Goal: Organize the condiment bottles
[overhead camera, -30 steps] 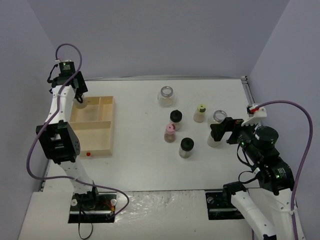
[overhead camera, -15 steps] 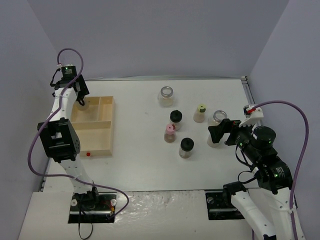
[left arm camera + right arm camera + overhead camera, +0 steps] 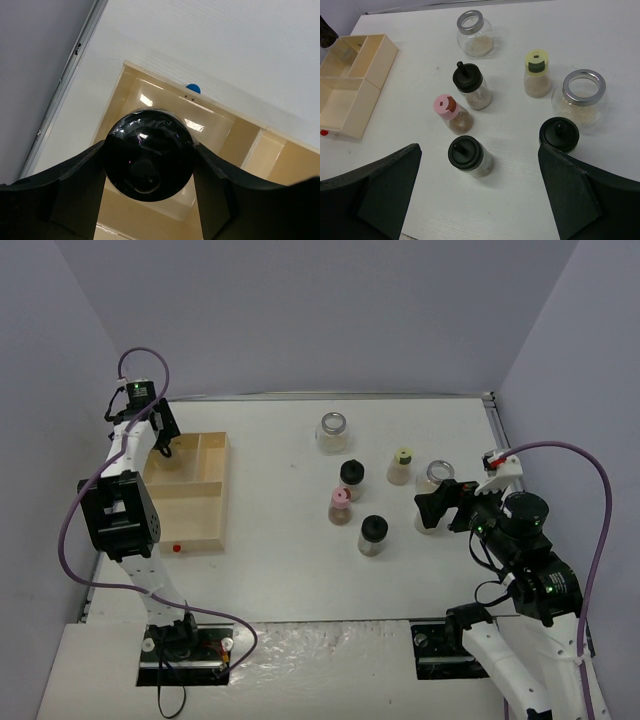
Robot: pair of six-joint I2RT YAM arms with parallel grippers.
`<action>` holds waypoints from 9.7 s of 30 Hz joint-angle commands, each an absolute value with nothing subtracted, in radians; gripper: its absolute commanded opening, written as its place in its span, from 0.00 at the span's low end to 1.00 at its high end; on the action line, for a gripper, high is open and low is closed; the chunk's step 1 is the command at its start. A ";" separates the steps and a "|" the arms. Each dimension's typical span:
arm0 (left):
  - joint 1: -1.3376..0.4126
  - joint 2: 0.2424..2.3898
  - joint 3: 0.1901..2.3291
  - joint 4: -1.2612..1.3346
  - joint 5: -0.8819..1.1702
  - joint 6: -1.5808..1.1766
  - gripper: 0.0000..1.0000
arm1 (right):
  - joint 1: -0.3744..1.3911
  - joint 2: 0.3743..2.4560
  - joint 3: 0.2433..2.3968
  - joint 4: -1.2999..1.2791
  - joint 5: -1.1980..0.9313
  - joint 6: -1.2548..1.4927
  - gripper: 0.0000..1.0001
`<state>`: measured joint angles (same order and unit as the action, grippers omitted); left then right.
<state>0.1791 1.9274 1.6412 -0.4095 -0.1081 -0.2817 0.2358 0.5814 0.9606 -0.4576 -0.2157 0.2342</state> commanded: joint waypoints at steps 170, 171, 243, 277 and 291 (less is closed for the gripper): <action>0.080 1.809 1.473 -0.084 -0.126 -0.368 0.00 | 0.241 0.438 0.968 -0.446 -0.204 0.265 1.00; 0.080 1.812 1.469 -0.076 -0.126 -0.371 0.00 | 0.240 0.437 0.968 -0.446 -0.203 0.265 1.00; -1.134 1.731 1.337 -0.057 -0.148 -0.252 0.97 | 0.240 0.339 1.075 -0.503 -0.199 0.242 1.00; -0.861 1.197 1.191 -0.492 -0.337 -0.466 0.00 | 0.239 0.350 1.090 -0.512 -0.226 0.248 1.00; -0.021 1.244 1.265 -0.411 -0.146 -0.326 0.00 | 0.239 0.354 1.072 -0.478 -0.262 0.246 1.00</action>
<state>-0.1263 1.1607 1.1763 -0.5409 -0.2093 -0.3696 0.2356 0.3243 1.0592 -0.5674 -0.2297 0.2424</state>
